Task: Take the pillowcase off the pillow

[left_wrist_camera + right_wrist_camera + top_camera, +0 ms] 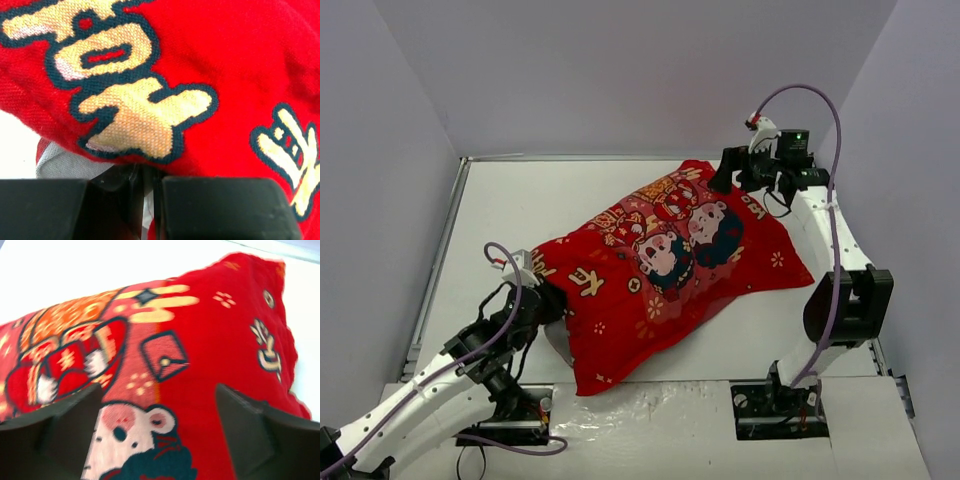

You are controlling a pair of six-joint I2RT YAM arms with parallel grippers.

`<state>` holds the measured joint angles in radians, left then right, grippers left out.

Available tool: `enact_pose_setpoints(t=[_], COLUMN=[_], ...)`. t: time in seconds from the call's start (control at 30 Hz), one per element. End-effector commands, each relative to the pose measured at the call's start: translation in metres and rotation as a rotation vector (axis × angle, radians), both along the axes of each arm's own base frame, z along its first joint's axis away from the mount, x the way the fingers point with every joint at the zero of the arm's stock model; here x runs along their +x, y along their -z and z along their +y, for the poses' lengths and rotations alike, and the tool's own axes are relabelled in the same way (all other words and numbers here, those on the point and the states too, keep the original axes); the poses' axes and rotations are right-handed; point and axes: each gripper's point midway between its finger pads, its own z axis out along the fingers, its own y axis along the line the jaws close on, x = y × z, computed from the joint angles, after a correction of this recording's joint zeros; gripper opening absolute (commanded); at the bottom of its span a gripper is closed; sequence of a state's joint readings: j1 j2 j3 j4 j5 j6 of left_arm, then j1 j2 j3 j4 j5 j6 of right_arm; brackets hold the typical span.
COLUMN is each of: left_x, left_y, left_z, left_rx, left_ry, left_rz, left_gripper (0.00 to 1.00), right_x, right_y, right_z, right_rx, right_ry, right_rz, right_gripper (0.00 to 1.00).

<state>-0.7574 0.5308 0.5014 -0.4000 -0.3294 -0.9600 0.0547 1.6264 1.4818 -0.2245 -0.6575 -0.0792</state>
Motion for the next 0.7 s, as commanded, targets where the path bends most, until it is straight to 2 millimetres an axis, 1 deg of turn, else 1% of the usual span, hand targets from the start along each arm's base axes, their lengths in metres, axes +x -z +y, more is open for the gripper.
enact_pose_setpoints(t=[0.0, 0.03, 0.07, 0.1, 0.13, 0.17, 0.2, 0.23, 0.27, 0.3, 0.33, 0.37, 0.4, 0.43, 0.47, 0.53, 0.57, 0.63, 0.67], left_x=[0.006, 0.006, 0.005, 0.005, 0.004, 0.002, 0.001, 0.0, -0.001, -0.002, -0.002, -0.001, -0.001, 0.001, 0.002, 0.005, 0.008, 0.011, 0.014], left_y=[-0.041, -0.043, -0.046, -0.047, -0.045, -0.047, -0.047, -0.046, -0.047, -0.047, -0.047, -0.049, -0.05, -0.048, -0.053, -0.056, -0.059, -0.063, -0.066], left_z=[-0.008, -0.005, -0.002, 0.0, 0.005, 0.009, 0.011, 0.017, 0.02, 0.022, 0.024, 0.025, 0.025, 0.026, 0.025, 0.025, 0.025, 0.026, 0.026], left_rx=[-0.032, -0.025, -0.028, -0.031, -0.021, -0.027, -0.031, -0.018, -0.018, -0.017, -0.013, -0.014, -0.013, 0.002, 0.002, 0.015, 0.025, 0.031, 0.032], left_ry=[0.034, 0.023, 0.014, 0.005, -0.012, -0.022, -0.034, -0.052, -0.061, -0.07, -0.075, -0.082, -0.083, -0.09, -0.091, -0.095, -0.098, -0.103, -0.107], left_rz=[-0.071, -0.071, -0.077, -0.079, -0.075, -0.082, -0.08, -0.074, -0.075, -0.073, -0.068, -0.069, -0.068, -0.056, -0.057, -0.051, -0.047, -0.047, -0.043], left_gripper=[0.02, 0.02, 0.02, 0.02, 0.02, 0.02, 0.02, 0.02, 0.02, 0.02, 0.02, 0.02, 0.02, 0.02, 0.02, 0.02, 0.02, 0.02, 0.02], right_x=[0.021, 0.024, 0.026, 0.021, 0.013, 0.004, 0.0, -0.017, -0.029, -0.034, -0.061, -0.072, -0.078, -0.094, -0.1, -0.108, -0.114, -0.117, -0.116], right_y=[-0.011, -0.008, -0.005, -0.01, -0.007, -0.012, -0.01, 0.002, 0.008, 0.018, 0.04, 0.05, 0.057, 0.071, 0.077, 0.09, 0.101, 0.116, 0.119], right_z=[-0.018, -0.032, -0.039, -0.05, -0.054, -0.06, -0.069, -0.077, -0.081, -0.09, -0.096, -0.103, -0.11, -0.123, -0.13, -0.14, -0.149, -0.156, -0.164], right_rx=[0.124, 0.127, 0.114, 0.153, 0.159, 0.153, 0.057, 0.001, -0.091, -0.289, -0.349, -0.417, -0.504, -0.546, -0.576, -0.627, -0.636, -0.612, -0.594], right_ry=[0.156, 0.174, 0.152, 0.088, 0.019, -0.041, -0.126, -0.168, -0.237, -0.393, -0.456, -0.508, -0.581, -0.594, -0.605, -0.634, -0.626, -0.62, -0.593], right_rz=[0.077, 0.08, 0.068, 0.053, 0.037, -0.007, -0.106, -0.078, -0.1, -0.218, -0.122, -0.113, -0.144, -0.093, -0.084, -0.065, -0.022, 0.02, 0.03], right_gripper=[0.97, 1.0, 1.0, 1.0, 1.0, 1.0, 1.0, 1.0, 1.0, 1.0, 1.0, 1.0, 1.0, 0.99, 0.99, 0.97, 0.96, 0.95, 0.94])
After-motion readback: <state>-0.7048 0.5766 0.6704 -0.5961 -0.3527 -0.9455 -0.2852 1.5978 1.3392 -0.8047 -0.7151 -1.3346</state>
